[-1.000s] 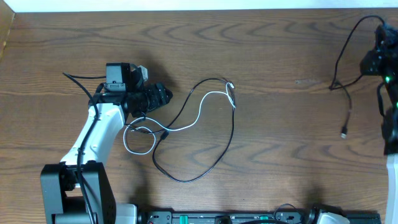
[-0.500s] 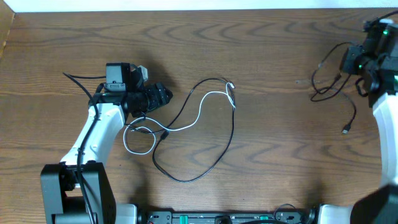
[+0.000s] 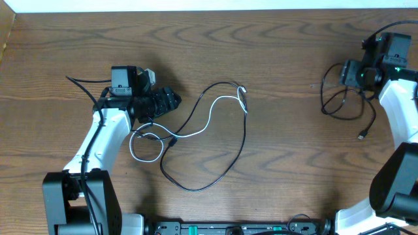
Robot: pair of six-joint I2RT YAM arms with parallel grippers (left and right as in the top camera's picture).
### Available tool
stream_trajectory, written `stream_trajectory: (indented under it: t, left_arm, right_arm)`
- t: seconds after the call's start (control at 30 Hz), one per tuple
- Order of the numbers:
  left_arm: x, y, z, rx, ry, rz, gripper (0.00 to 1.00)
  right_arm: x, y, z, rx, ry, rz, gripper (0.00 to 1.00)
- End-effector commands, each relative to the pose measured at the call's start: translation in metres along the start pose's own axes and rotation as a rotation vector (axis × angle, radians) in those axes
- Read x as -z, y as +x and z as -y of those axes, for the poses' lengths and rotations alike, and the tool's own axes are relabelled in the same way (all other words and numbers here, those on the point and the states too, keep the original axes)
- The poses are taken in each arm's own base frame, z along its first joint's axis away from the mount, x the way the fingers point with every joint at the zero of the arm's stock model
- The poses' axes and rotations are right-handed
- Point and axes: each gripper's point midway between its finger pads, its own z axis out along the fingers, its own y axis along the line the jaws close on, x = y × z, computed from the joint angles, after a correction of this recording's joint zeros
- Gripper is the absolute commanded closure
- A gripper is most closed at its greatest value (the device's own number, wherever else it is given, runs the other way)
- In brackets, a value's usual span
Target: Untangle cables
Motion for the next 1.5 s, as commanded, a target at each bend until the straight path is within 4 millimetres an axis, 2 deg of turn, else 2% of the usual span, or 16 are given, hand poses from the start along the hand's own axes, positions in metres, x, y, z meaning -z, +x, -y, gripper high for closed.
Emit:
stream_trajectory:
  t: [0.0,0.1,0.23,0.4,0.57,0.67,0.73,0.83,0.9,0.97,1.07,1.17,1.23,1.3,1.43,1.47]
  left_arm:
    - [-0.002,0.002,-0.006,-0.007,-0.019,-0.005,0.21]
    - [-0.002,0.002,-0.006,-0.007,-0.019,-0.006,0.21]
    - [-0.002,0.002,-0.006,-0.008,-0.018,-0.005,0.21]
    - [-0.002,0.002,-0.006,-0.007,-0.019,-0.005,0.21]
    - [-0.002,0.002,-0.006,-0.007,-0.019,-0.006,0.21]
    - [-0.002,0.002,-0.006,-0.008,-0.018,-0.005,0.21]
    - [-0.002,0.002,-0.006,-0.008,-0.018,-0.005,0.21]
    - [-0.002,0.002,-0.006,-0.008,-0.018,-0.005,0.21]
    - [-0.002,0.002,-0.006,-0.007,-0.019,-0.006,0.21]
    - [-0.002,0.002,-0.006,-0.007,-0.019,-0.006,0.21]
    - [-0.002,0.002,-0.006,-0.007,-0.019,-0.006,0.21]
    - [-0.002,0.002,-0.006,-0.007,-0.019,-0.006,0.21]
    - [-0.002,0.002,-0.006,-0.007,-0.019,-0.006,0.21]
    - [-0.002,0.002,-0.006,-0.008,-0.018,-0.005,0.20]
    - [-0.002,0.002,-0.006,-0.008,-0.018,-0.005,0.21]
    - [-0.002,0.002,-0.006,-0.008,-0.019,-0.005,0.21]
  right_arm:
    - [-0.003,0.001,0.003,-0.012,0.011,-0.009,0.06]
    - [-0.003,0.001,0.003,-0.012,0.011,-0.010,0.01]
    - [-0.003,0.003,0.002,-0.011,0.004,-0.018,0.01]
    - [0.002,0.002,-0.042,0.020,-0.232,-0.016,0.01]
    - [0.003,-0.012,-0.052,0.095,-0.263,0.053,0.05]
    - [0.004,-0.022,-0.058,0.122,-0.285,0.097,0.21]
    - [0.006,-0.025,-0.065,0.127,-0.329,0.114,0.43]
    - [0.007,-0.023,-0.067,0.126,-0.344,0.107,0.85]
    - [0.005,-0.016,-0.063,0.118,-0.319,0.072,0.96]
    - [0.000,-0.003,-0.048,0.107,-0.238,0.016,0.96]
    - [-0.005,0.016,-0.012,0.096,-0.030,-0.069,0.99]
    - [-0.004,0.025,0.019,0.043,0.146,-0.096,0.99]
    - [-0.005,0.026,0.019,-0.021,0.147,-0.094,0.96]
    - [-0.007,0.025,-0.003,-0.048,0.022,-0.095,0.92]
    - [0.006,0.016,-0.081,0.054,-0.408,-0.055,0.64]
    - [0.013,0.013,-0.100,0.085,-0.508,-0.035,0.53]
